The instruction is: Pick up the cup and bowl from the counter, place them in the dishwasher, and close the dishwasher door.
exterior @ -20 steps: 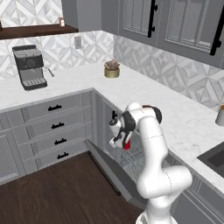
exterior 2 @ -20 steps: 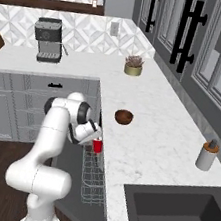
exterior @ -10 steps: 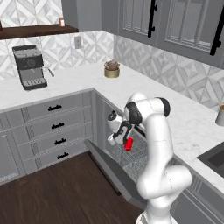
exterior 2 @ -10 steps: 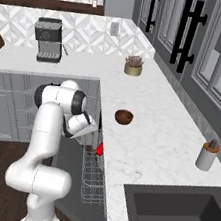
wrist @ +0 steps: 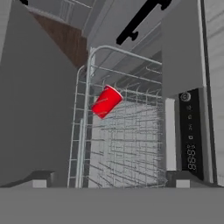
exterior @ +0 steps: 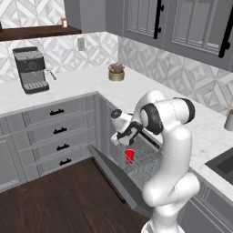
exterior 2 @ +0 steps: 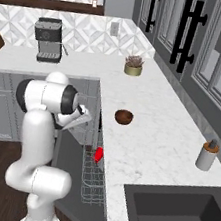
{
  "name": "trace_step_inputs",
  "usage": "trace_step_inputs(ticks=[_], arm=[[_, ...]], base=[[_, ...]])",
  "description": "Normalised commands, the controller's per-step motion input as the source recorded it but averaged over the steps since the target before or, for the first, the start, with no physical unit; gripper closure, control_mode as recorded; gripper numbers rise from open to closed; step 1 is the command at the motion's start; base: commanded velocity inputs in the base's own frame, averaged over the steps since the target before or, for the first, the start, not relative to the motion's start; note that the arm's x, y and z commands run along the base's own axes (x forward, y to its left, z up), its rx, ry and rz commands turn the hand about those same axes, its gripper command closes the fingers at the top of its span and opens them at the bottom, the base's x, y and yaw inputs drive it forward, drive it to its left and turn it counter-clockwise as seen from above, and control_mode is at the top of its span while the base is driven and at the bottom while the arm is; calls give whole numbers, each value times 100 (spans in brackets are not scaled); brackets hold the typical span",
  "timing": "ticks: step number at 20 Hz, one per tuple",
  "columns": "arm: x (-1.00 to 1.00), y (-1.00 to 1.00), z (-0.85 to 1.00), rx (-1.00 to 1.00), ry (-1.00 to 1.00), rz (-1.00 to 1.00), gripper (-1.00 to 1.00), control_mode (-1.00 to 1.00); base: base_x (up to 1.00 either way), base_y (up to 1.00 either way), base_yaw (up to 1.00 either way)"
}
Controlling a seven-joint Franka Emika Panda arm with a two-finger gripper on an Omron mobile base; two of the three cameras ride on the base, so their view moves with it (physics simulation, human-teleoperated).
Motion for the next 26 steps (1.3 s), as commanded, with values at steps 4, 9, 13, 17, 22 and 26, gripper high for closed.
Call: trace_step_inputs(ticks=[4, 9, 13, 17, 22, 26], arm=[[0, -9, 100, -1, -1, 0, -100, -100], [34, -50, 86, -7, 1, -3, -100, -100], [63, -82, 30, -10, 4, -7, -100, -100], [55, -82, 1, -7, 7, -7, -100, -100], [49, -65, -17, -1, 9, -2, -100, -100], [37, -43, -25, 0, 14, 0, -100, -100]], base=[[0, 0, 0], [0, 0, 0], [0, 0, 0], [0, 0, 0], [0, 0, 0], [0, 0, 0]])
